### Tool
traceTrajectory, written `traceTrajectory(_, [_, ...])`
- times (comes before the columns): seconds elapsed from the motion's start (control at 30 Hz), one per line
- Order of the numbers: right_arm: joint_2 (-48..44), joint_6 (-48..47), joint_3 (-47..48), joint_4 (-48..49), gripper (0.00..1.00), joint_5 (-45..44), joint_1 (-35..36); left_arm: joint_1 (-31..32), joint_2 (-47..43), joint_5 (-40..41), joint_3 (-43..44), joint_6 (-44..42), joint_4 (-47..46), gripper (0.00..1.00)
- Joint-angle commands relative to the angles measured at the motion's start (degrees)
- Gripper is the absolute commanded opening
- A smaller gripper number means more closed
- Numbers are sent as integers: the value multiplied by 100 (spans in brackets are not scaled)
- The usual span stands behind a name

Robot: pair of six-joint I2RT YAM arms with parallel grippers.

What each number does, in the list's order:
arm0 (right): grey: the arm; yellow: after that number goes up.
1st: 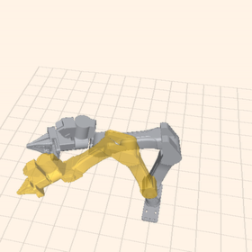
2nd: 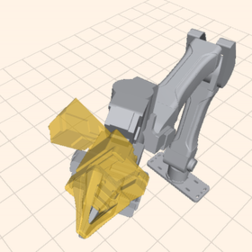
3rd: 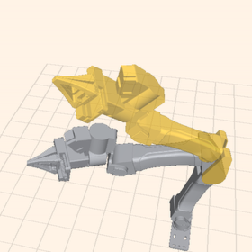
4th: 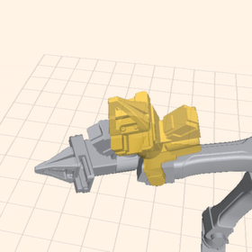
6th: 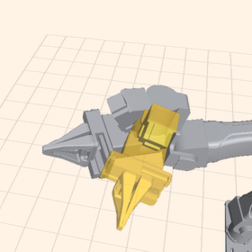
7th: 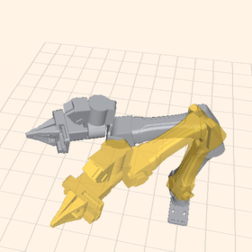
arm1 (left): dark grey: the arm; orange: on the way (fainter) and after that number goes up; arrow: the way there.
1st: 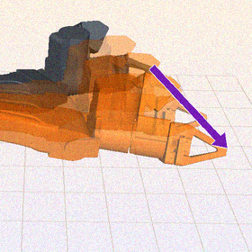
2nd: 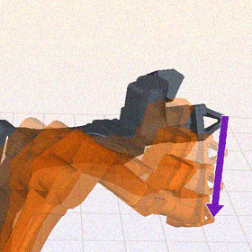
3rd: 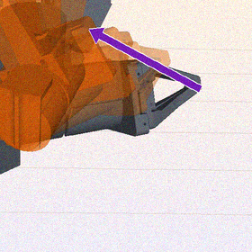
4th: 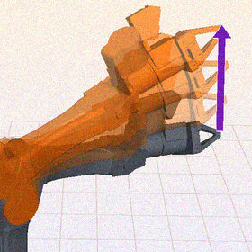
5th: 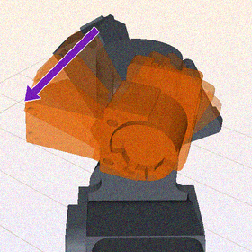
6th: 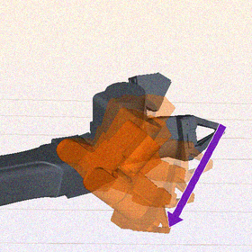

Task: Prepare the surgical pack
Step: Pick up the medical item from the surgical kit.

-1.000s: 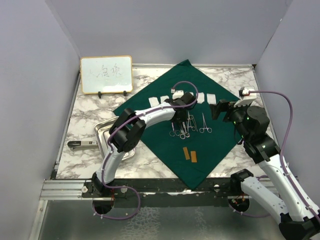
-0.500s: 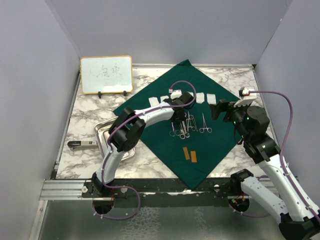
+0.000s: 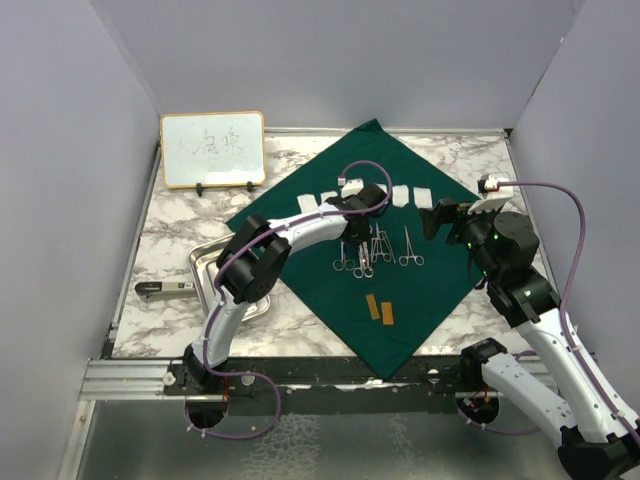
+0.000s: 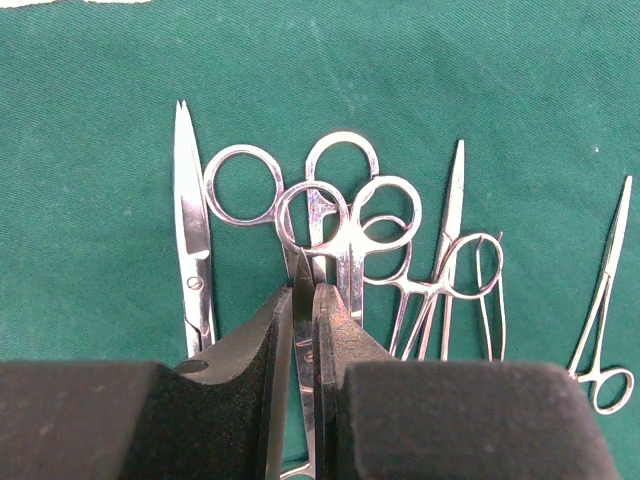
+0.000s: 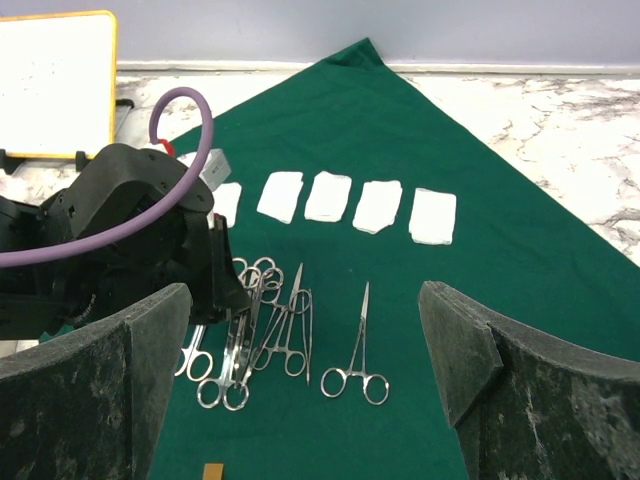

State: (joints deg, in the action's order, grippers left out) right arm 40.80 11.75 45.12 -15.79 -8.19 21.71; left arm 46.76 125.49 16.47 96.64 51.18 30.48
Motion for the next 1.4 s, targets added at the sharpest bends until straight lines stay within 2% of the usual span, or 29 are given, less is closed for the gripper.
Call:
traceTrajectory(0.0, [-68,34,-63,164,100,14,39,-62,-226,-116,-66,-143,107,3])
traceTrajectory(0.1, [-63,38,-59,171,100,20,37,-72,-335,-194,-83,-184,24,0])
traceTrajectory(0.6, [-30,28,-50,182,99,50,33,-301,-926,-1108,-603,-453,-771,0])
traceTrajectory(1.03, [-15,38,-71,155,100,48,36,-767,-1101,-2371,-1497,-496,-2078,0])
traceTrajectory(1.37, [33,30,-69,164,100,77,42,-984,-1492,-2521,-1688,-592,-1937,0])
